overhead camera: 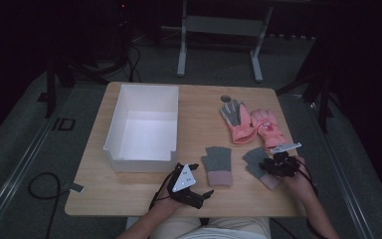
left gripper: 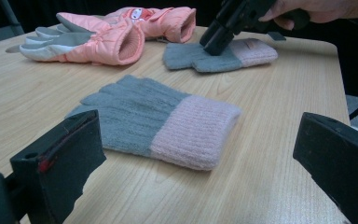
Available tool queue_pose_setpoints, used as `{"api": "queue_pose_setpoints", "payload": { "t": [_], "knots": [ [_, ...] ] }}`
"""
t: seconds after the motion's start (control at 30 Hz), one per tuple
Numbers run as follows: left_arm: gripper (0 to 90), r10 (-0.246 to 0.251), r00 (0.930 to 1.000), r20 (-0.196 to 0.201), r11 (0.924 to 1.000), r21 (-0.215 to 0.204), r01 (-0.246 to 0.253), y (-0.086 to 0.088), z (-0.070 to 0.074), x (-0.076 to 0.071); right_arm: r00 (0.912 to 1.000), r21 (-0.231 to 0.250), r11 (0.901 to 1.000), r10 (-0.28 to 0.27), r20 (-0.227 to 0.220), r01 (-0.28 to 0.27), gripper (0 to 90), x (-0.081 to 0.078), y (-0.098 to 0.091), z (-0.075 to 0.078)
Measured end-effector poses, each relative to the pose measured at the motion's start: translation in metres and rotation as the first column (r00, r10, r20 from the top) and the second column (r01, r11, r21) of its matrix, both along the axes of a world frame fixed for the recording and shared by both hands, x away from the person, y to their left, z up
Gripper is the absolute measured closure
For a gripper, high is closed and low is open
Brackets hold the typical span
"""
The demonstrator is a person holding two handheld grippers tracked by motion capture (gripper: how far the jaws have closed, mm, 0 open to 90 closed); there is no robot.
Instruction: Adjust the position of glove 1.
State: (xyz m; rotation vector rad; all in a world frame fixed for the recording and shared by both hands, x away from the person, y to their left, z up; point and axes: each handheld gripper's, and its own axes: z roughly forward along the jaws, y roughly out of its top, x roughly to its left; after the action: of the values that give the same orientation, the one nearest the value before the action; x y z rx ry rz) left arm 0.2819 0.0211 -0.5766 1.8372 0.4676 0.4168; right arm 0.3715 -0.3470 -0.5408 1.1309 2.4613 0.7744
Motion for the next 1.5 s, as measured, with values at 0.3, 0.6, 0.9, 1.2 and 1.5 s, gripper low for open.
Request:
{"api": "queue_pose_setpoints", "payload": {
  "t": [0.3, 0.6, 0.9, 1.2, 1.5],
  "knots": [
    [1.1, -0.003, 1.0, -0.008, 1.0, 0.002, 0.003, 0.0, 0.0, 0.001, 0.9986, 0.005, 0.9994, -0.035, -0.039, 0.035, 78.7, 0.004, 0.002, 0.001],
    [1.1, 0.005, 1.0, -0.007, 1.0, -0.003, -0.005, 0.0, 0.0, 0.001, 0.9918, 0.005, 0.9923, -0.124, -0.031, 0.124, 85.4, -0.011, 0.015, 0.013],
    [1.1, 0.007, 1.0, -0.001, 1.0, 0.003, -0.007, 0.0, 0.0, 0.0, 0.9441, 0.126, 0.9511, -0.298, 0.14, 0.282, 85.3, -0.048, 0.018, 0.066],
    [1.1, 0.009, 1.0, 0.0, 1.0, 0.0, -0.009, 0.0, 0.0, 0.0, 0.8854, 0.14, 0.8868, -0.455, 0.096, 0.441, 85.3, -0.056, 0.017, 0.047],
    [1.1, 0.014, 0.9999, 0.001, 0.9999, 0.002, -0.014, 0.0, 0.0, 0.0, 0.8351, 0.114, 0.8301, -0.55, 0.007, 0.546, 85.2, -0.047, 0.007, 0.005]
  ]
}}
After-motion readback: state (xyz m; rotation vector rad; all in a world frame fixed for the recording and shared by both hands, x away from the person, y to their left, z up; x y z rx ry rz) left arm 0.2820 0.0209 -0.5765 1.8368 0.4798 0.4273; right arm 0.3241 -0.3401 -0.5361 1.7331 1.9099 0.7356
